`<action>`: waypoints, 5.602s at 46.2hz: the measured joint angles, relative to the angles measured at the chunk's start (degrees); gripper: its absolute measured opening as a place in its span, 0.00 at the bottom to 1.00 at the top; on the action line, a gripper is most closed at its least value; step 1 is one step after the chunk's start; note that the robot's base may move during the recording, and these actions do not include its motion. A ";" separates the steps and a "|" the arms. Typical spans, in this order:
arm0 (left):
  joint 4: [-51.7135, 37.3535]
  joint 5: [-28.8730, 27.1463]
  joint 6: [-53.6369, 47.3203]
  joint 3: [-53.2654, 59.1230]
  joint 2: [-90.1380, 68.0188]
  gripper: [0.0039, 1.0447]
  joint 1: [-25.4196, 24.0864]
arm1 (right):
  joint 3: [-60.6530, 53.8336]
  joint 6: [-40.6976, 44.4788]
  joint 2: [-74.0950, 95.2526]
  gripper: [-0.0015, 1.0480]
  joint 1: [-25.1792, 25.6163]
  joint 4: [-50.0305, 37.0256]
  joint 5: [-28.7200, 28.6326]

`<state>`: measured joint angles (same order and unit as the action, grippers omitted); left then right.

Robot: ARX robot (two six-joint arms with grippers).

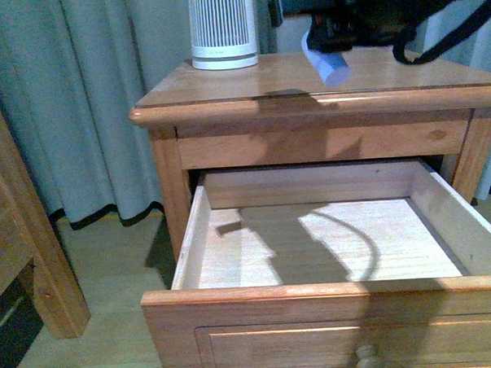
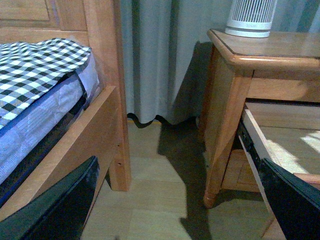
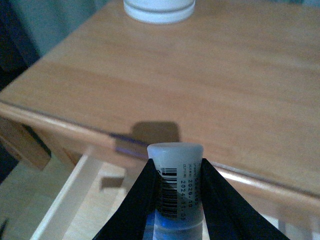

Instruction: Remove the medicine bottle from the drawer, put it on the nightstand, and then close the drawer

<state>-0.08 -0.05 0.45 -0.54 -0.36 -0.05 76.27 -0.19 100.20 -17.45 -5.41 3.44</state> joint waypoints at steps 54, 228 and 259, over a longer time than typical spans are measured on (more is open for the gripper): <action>0.00 0.00 0.00 0.00 0.00 0.94 0.00 | 21.46 15.28 22.36 0.22 5.49 -19.65 2.80; 0.00 0.00 0.00 0.00 0.00 0.94 0.00 | -42.86 2.21 11.43 0.03 0.50 -46.21 7.08; 0.00 0.00 0.00 0.00 0.00 0.94 0.00 | -22.27 7.58 22.45 0.03 3.61 -37.99 8.57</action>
<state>-0.08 -0.05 0.45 -0.54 -0.36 -0.05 54.00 7.40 122.65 -13.85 -43.40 12.01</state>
